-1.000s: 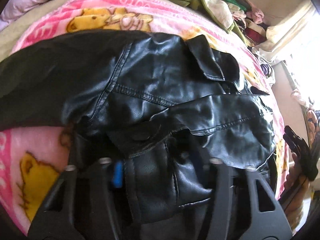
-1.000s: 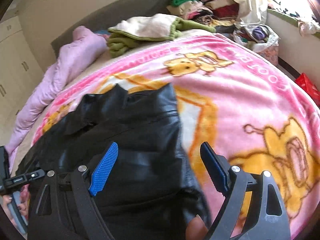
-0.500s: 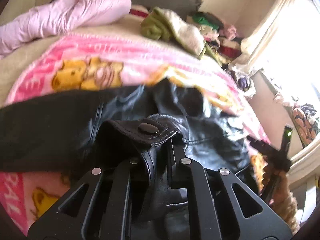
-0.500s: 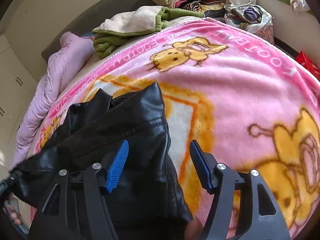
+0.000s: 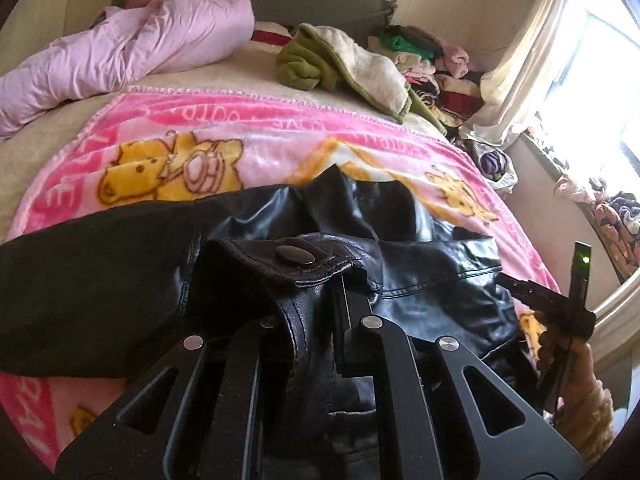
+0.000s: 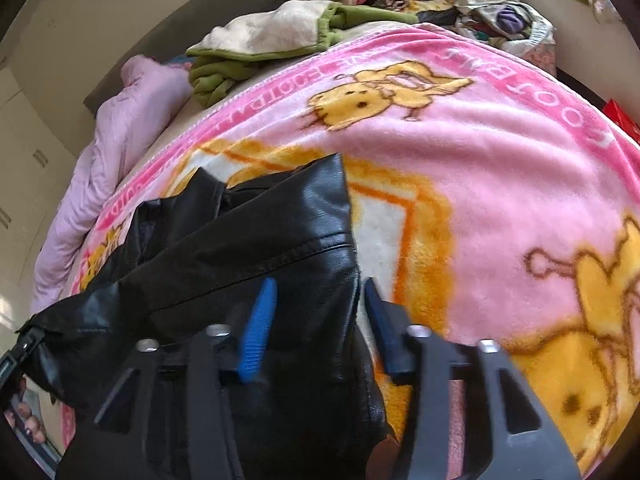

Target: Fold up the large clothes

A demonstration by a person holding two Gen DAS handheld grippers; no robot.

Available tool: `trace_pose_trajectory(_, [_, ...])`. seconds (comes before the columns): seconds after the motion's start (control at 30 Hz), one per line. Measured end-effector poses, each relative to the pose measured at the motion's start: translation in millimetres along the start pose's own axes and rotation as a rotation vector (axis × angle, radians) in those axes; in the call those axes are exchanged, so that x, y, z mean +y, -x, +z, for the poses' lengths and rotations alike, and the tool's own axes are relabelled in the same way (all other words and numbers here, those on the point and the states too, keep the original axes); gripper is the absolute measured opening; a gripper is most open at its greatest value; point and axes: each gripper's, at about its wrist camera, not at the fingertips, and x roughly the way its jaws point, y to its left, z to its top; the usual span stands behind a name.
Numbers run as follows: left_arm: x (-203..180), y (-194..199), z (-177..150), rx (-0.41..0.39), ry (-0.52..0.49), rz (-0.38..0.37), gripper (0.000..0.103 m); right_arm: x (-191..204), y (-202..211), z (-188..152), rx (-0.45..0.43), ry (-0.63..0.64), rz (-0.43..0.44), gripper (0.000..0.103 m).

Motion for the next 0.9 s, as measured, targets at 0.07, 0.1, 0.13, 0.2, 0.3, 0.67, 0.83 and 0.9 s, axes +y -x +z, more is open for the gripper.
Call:
trace_pose_trajectory(0.07, [4.8, -4.9, -1.2, 0.005, 0.005, 0.005, 0.003, 1.6, 2.0, 0.2, -0.014, 0.026, -0.007, 0.014])
trace_pose_trajectory(0.1, [8.0, -8.3, -2.4, 0.012, 0.011, 0.011, 0.003, 0.7, 4.9, -0.5, -0.035, 0.039, -0.020, 0.009])
trace_pose_trajectory(0.13, [9.5, -10.1, -3.6, 0.017, 0.012, 0.014, 0.003, -1.3, 5.8, -0.7, -0.040, 0.038, -0.024, 0.007])
trace_pose_trajectory(0.2, [12.6, -16.0, -6.0, 0.032, 0.014, 0.015, 0.003, -8.2, 5.7, -1.8, -0.053, 0.022, -0.038, 0.006])
trace_pose_trajectory(0.3, [14.8, -28.8, -10.9, 0.061, -0.001, 0.046, 0.004, -14.2, -0.9, -4.5, -0.049, 0.010, -0.063, 0.006])
trace_pose_trajectory(0.67, [21.5, -34.6, -18.5, 0.102, 0.005, 0.080, 0.017, 1.3, 37.1, -9.3, -0.110, 0.064, -0.091, 0.020])
trace_pose_trajectory(0.83, [13.2, -9.1, -11.1, 0.041, -0.023, 0.121, 0.033, 22.1, 55.8, -23.7, -0.121, 0.123, 0.012, 0.030])
trace_pose_trajectory(0.9, [9.4, 0.9, -8.6, 0.007, -0.033, 0.152, 0.039, 31.9, 55.0, -28.7, -0.105, 0.141, 0.023, 0.030])
